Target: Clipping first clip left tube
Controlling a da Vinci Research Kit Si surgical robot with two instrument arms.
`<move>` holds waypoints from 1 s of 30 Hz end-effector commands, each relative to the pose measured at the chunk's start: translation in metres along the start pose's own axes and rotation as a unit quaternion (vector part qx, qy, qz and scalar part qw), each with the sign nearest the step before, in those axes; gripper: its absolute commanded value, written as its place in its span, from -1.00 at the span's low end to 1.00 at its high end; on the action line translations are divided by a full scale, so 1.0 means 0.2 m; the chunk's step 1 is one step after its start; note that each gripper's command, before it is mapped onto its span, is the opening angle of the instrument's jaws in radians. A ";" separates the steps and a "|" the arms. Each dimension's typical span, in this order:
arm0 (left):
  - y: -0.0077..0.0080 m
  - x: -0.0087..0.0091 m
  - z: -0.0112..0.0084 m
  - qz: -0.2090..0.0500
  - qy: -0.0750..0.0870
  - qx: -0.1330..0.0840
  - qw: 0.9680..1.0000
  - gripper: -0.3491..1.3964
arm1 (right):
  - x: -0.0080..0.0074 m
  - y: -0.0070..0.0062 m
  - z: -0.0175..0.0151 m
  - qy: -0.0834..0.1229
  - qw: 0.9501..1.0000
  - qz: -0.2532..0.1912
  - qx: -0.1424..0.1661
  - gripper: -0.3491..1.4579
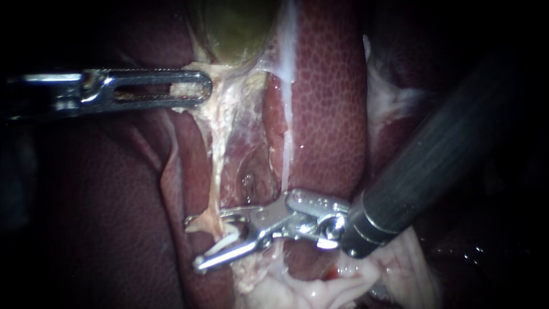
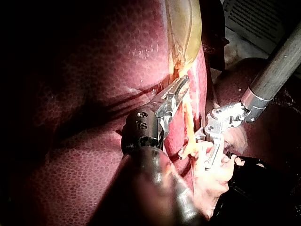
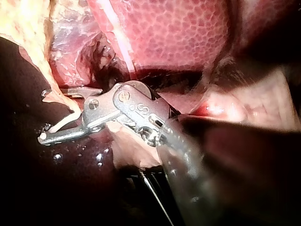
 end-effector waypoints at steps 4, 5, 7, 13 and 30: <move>0.000 0.000 0.000 0.000 -0.001 -0.001 1.000 -1.00 | 0.001 0.000 0.000 0.000 1.000 0.000 0.000 0.04; 0.000 0.000 0.000 0.000 -0.001 -0.001 1.000 -1.00 | 0.001 0.000 0.000 0.000 1.000 0.000 0.000 0.04; 0.000 0.000 0.000 0.000 -0.001 -0.001 1.000 -1.00 | 0.001 0.001 0.000 0.000 1.000 0.000 0.000 0.04; 0.000 0.000 0.000 0.000 -0.001 -0.001 1.000 -1.00 | 0.002 0.001 0.001 0.001 1.000 0.000 -0.001 0.03; 0.000 0.000 0.000 0.000 -0.001 -0.002 1.000 -1.00 | 0.002 0.001 -0.006 -0.044 0.999 0.018 0.013 -1.00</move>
